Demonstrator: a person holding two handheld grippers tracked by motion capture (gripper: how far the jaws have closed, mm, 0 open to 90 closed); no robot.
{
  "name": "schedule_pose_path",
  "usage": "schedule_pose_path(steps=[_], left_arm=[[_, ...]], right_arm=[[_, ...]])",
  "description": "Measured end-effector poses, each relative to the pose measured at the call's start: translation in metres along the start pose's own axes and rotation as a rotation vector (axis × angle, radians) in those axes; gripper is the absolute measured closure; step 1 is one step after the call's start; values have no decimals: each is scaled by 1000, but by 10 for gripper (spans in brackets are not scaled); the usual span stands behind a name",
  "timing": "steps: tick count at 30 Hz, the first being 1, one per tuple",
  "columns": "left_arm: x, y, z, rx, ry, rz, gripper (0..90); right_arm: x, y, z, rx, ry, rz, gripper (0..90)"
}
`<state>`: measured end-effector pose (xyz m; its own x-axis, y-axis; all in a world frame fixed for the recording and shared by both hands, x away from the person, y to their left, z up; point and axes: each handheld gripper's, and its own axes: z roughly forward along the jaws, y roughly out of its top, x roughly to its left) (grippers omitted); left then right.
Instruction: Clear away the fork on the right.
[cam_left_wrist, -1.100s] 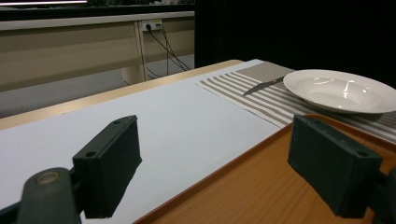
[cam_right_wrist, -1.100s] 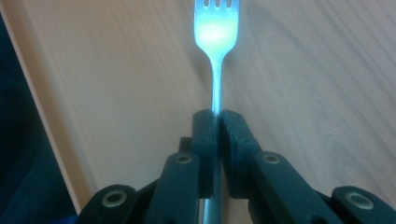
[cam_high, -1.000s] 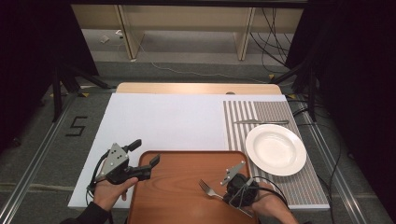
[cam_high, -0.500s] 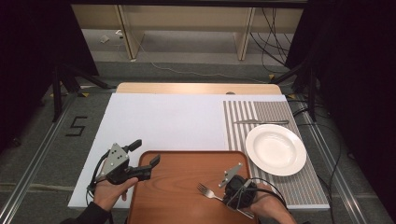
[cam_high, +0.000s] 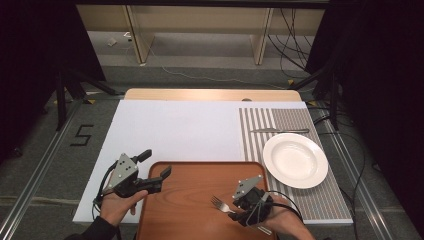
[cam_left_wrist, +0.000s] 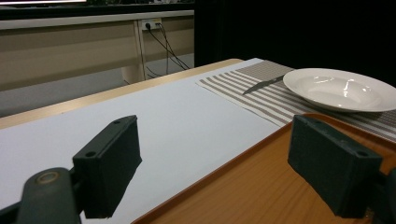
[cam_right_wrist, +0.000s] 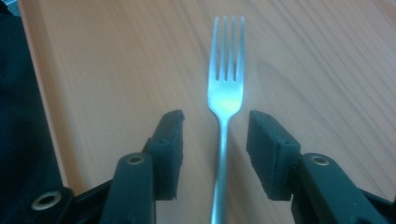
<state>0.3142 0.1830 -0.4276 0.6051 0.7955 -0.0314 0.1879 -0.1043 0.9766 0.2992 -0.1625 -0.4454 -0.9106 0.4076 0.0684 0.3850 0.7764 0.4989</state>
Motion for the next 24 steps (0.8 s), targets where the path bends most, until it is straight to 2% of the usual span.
schedule_pose_path(steps=[4, 9, 24], left_arm=[[0, 0, 0, -2, 1, 0, 164], [0, 0, 0, -1, 1, 1, 165], [0, 0, 0, -2, 2, 1, 165]], right_arm=[[5, 3, 3, 9, 4, -29, 654], [7, 5, 3, 10, 7, -41, 736], [10, 6, 11, 59, -12, -70, 884]])
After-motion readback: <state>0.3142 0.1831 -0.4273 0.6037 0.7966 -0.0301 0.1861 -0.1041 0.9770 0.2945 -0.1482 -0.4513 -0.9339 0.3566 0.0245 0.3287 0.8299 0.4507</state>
